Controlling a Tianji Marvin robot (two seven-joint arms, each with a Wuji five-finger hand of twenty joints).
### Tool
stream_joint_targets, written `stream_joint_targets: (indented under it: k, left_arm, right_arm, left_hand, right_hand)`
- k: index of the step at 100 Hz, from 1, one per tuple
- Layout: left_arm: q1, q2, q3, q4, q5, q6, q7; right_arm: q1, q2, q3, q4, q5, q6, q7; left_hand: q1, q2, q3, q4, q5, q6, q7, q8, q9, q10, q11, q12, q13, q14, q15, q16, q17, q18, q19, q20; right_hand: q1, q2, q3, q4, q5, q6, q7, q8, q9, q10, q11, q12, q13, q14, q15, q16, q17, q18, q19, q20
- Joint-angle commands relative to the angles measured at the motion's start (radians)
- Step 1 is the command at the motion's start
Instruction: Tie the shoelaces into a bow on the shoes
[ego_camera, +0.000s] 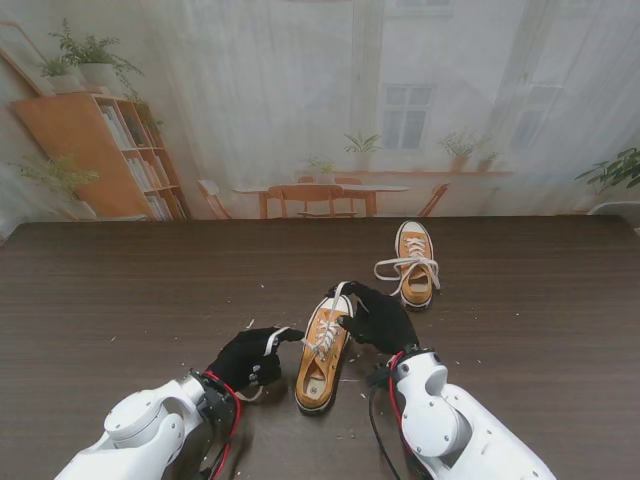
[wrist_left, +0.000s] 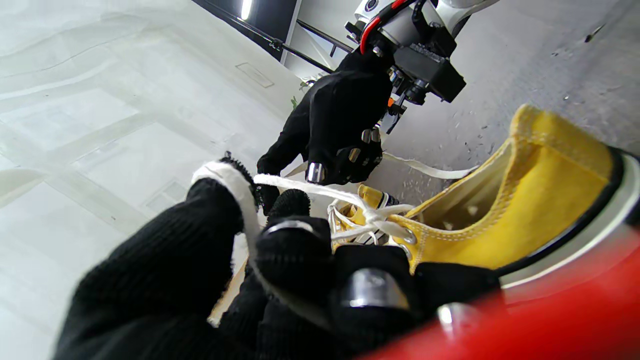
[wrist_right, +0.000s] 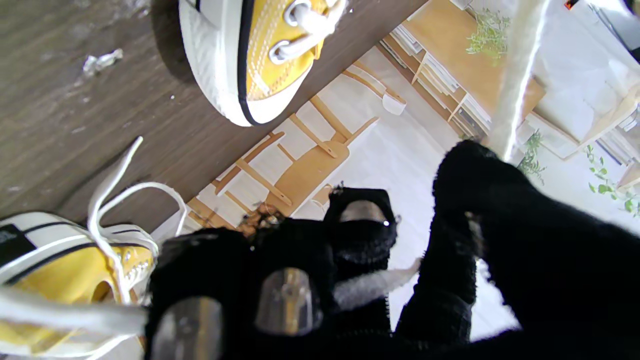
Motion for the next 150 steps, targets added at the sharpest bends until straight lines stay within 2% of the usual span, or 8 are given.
stream_joint_targets:
  k: [1, 13, 23, 44, 56, 80, 101, 150]
  left_arm:
    - [0.001, 0.004, -0.001, -0.017, 0.007, 0.0, -0.017]
    - [-0.001, 0.005, -0.001, -0.015, 0.009, -0.004, -0.022]
    - [-0.003, 0.006, -0.002, -0.01, 0.011, -0.008, -0.028]
    - [0.009, 0.006, -0.004, -0.027, 0.021, -0.011, 0.001]
    - [0.019, 0.006, -0.007, -0.043, 0.034, -0.012, 0.038]
    - [0.018, 0.006, -0.005, -0.041, 0.024, -0.024, 0.024]
    - [0.011, -0.011, 0.024, -0.014, -0.015, -0.07, 0.042]
    - [-0.065, -0.047, 0.142, 0.101, -0.053, -0.231, 0.053]
  right_arm:
    - [0.004, 0.007, -0.002, -0.001, -0.012, -0.005, 0.001]
    - [0.01, 0.009, -0.009, 0.005, -0.043, -0.002, -0.015]
    - [0.025, 0.003, -0.023, 0.03, -0.073, 0.001, -0.069]
    - [0.089, -0.029, -0.077, 0.144, -0.122, -0.037, -0.243]
    - [0.113, -0.045, -0.1, 0.188, -0.125, -0.051, -0.301]
    - [0.156, -0.1, -0.133, 0.277, -0.104, -0.072, -0.467]
    - [0.155, -0.119, -0.133, 0.285, -0.072, -0.111, -0.491]
    - [0.122, -0.094, -0.11, 0.226, -0.111, -0.197, -0.459]
  left_hand:
    - [-0.005, -0.023, -0.013, -0.029, 0.053, -0.13, -0.001, 0.01, 0.067, 0.037, -0.001, 0.001, 0.02, -0.005, 0.019, -0.003, 0.02, -0.057, 0.251, -0.004]
    - [0.002, -0.02, -0.018, -0.028, 0.053, -0.13, 0.0, 0.01, 0.067, 0.037, 0.0, 0.002, 0.02, -0.006, 0.02, -0.003, 0.02, -0.057, 0.251, -0.002]
    - [0.006, -0.017, -0.024, -0.027, 0.052, -0.129, -0.001, 0.01, 0.067, 0.036, 0.001, 0.004, 0.02, -0.007, 0.02, -0.003, 0.02, -0.056, 0.251, 0.0]
    - [0.012, 0.0, -0.03, -0.02, 0.038, -0.121, -0.015, 0.0, 0.067, 0.038, 0.002, 0.006, 0.02, -0.006, 0.022, -0.003, 0.021, -0.057, 0.251, 0.004]
    - [-0.002, 0.001, 0.015, 0.001, 0.018, -0.117, -0.048, -0.012, 0.067, 0.044, 0.004, 0.007, 0.02, -0.001, 0.025, -0.003, 0.021, -0.057, 0.251, 0.014]
    - [-0.012, -0.017, 0.023, -0.008, -0.035, -0.121, -0.074, -0.018, 0.067, 0.048, -0.002, 0.004, 0.019, 0.003, 0.023, -0.004, 0.021, -0.056, 0.251, 0.014]
    - [-0.024, -0.034, 0.046, -0.021, -0.093, -0.145, -0.1, -0.024, 0.068, 0.055, -0.018, -0.003, 0.019, 0.022, 0.009, -0.007, 0.019, -0.052, 0.251, 0.002]
    - [-0.05, -0.103, 0.094, -0.053, -0.184, -0.181, -0.133, -0.035, 0.071, 0.068, -0.072, -0.015, 0.019, 0.053, -0.016, -0.009, 0.013, -0.031, 0.241, -0.046]
  right_hand:
    - [0.032, -0.029, 0.057, 0.034, -0.055, -0.064, -0.008, 0.003, 0.002, -0.035, 0.034, 0.024, 0.031, -0.038, 0.058, 0.009, 0.033, -0.059, 0.288, -0.004]
    - [0.04, -0.045, 0.082, 0.05, -0.069, -0.059, -0.032, -0.012, -0.028, -0.038, 0.041, 0.03, 0.032, -0.042, 0.046, -0.001, 0.032, -0.06, 0.288, -0.012]
    - [0.078, -0.137, 0.089, 0.05, -0.011, -0.072, -0.042, -0.023, -0.007, -0.028, 0.059, 0.027, 0.033, -0.076, 0.062, -0.003, 0.033, -0.083, 0.288, -0.028]
    - [0.118, -0.311, 0.03, -0.021, 0.088, -0.105, 0.021, 0.009, 0.097, -0.044, 0.084, 0.029, 0.033, -0.117, 0.098, 0.037, 0.038, -0.098, 0.288, 0.013]
    - [0.09, -0.355, 0.012, -0.033, 0.103, -0.114, 0.054, 0.028, 0.136, -0.045, 0.082, 0.029, 0.033, -0.114, 0.106, 0.064, 0.04, -0.094, 0.288, 0.042]
    - [-0.076, -0.517, 0.084, -0.082, 0.255, -0.033, 0.058, 0.026, 0.214, -0.066, 0.101, 0.05, 0.033, -0.102, 0.11, 0.126, 0.04, -0.07, 0.288, 0.081]
    - [-0.206, -0.483, 0.1, -0.1, 0.282, -0.014, 0.045, 0.016, 0.214, -0.05, 0.108, 0.041, 0.032, -0.076, 0.109, 0.125, 0.038, -0.044, 0.288, 0.084]
    - [-0.18, -0.406, 0.064, -0.09, 0.258, -0.029, 0.049, 0.019, 0.214, -0.04, 0.092, 0.033, 0.032, -0.058, 0.107, 0.105, 0.035, -0.028, 0.288, 0.071]
